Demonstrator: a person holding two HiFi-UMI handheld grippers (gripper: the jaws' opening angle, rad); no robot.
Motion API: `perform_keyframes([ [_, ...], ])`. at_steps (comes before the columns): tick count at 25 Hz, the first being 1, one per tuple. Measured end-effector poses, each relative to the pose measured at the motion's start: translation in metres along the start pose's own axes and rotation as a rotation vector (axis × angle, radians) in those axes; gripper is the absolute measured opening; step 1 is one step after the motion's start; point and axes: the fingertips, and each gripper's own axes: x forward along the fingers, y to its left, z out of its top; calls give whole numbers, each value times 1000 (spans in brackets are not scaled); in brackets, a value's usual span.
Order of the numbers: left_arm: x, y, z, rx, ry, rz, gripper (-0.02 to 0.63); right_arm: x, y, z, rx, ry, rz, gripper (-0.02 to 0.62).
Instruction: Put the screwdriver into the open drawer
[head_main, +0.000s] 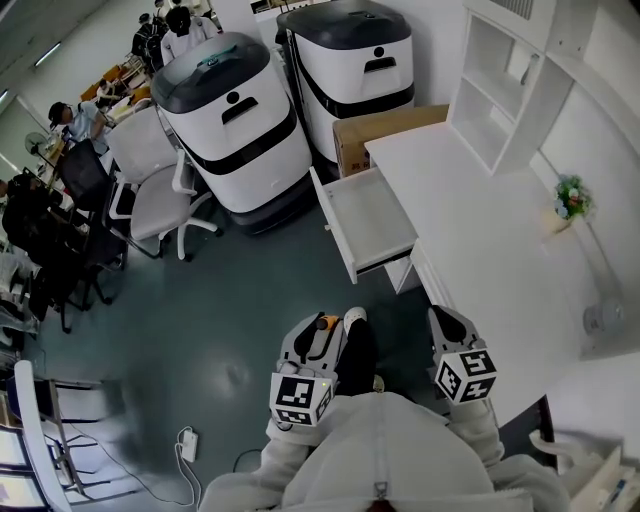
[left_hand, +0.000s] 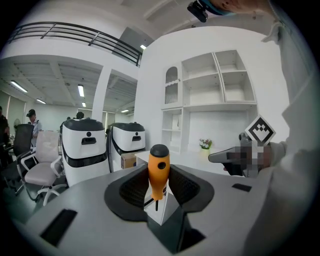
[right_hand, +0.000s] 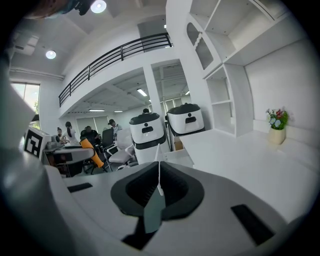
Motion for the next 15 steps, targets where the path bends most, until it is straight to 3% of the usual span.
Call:
perform_keyframes([
  [7, 48, 15, 13, 17, 10, -35, 133, 35, -22, 23, 19, -9, -18, 34],
  [15, 108, 64, 45, 11, -13, -30, 133, 98, -37, 71, 37, -27, -16, 34],
])
